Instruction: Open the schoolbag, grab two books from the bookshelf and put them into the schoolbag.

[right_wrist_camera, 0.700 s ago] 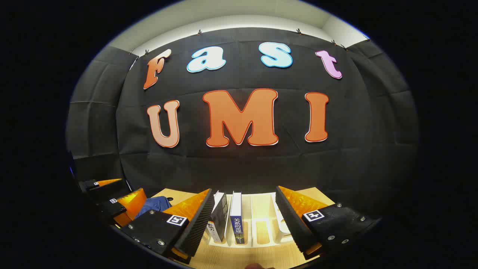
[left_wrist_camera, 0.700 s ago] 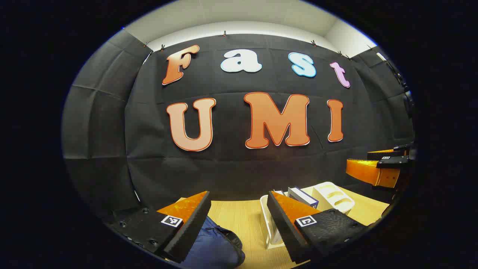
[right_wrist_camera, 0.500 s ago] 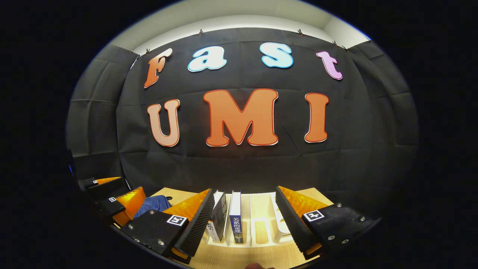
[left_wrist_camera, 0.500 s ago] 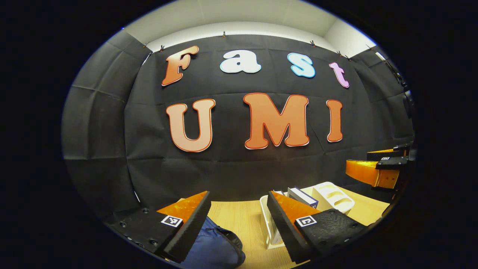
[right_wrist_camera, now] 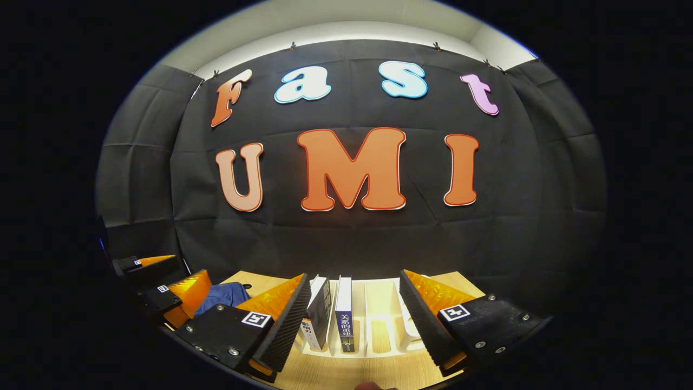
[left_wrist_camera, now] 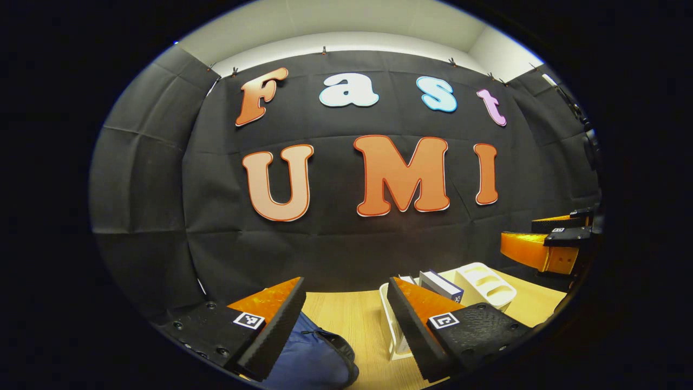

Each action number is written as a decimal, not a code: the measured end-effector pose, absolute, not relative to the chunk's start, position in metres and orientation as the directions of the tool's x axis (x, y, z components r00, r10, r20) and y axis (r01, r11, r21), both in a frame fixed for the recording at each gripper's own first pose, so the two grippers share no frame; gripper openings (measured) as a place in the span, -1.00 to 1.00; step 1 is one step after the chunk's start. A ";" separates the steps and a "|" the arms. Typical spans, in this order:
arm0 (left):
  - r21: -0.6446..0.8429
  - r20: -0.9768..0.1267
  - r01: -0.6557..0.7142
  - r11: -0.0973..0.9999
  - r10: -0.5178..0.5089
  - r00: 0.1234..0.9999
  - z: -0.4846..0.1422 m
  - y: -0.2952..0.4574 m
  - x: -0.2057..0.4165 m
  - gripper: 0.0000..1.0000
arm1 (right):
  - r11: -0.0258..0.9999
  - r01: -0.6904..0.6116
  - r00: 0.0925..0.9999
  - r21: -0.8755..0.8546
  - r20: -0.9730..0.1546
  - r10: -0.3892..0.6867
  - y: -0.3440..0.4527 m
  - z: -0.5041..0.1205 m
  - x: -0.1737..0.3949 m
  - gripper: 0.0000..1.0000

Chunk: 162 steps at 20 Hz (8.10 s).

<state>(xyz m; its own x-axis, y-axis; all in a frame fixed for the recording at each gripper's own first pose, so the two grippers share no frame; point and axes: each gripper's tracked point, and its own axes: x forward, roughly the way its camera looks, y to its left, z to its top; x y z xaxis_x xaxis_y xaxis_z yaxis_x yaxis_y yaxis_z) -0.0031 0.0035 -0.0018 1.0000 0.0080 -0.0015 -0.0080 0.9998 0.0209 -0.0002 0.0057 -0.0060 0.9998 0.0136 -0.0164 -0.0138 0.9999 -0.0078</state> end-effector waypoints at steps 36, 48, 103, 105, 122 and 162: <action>0.324 -0.311 0.046 0.945 0.060 0.949 -0.159 0.036 -0.007 0.92 | 1.000 -0.002 0.994 -0.026 -0.107 0.000 -0.006 -0.040 0.003 0.94; 0.547 -0.563 0.276 0.790 0.103 0.820 -0.300 0.036 -0.053 0.94 | 0.997 0.063 0.987 -0.044 -0.142 -0.069 -0.034 -0.058 0.004 0.94; 0.385 -0.601 0.498 0.777 -0.198 0.774 -0.124 0.142 0.056 -0.90 | 0.975 -0.027 0.479 -0.220 -0.859 -0.180 0.087 -0.190 0.176 0.22; 0.375 -0.599 0.491 0.787 -0.198 0.776 -0.116 0.151 0.065 -0.89 | 0.981 -0.016 0.441 -0.194 -0.882 -0.167 0.094 -0.197 0.175 0.03; 0.319 -0.631 0.490 0.811 -0.204 0.748 -0.106 0.160 0.095 -0.89 | 0.999 0.026 0.573 0.019 -0.819 0.001 0.101 -0.093 0.134 -0.35; 0.141 -0.669 0.487 0.862 -0.280 0.689 -0.091 0.116 0.091 -0.94 | 0.641 0.070 0.577 0.764 -0.555 0.599 0.371 -0.263 0.111 -0.28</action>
<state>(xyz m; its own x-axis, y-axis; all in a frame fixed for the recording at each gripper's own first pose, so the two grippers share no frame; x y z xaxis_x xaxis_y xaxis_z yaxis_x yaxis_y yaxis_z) 0.0914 0.1161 -0.0907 0.6887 -0.2795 -0.6690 0.4871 0.8619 0.1413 0.1107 0.3707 -0.2633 0.5767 0.5991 -0.5554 0.0697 0.6413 0.7641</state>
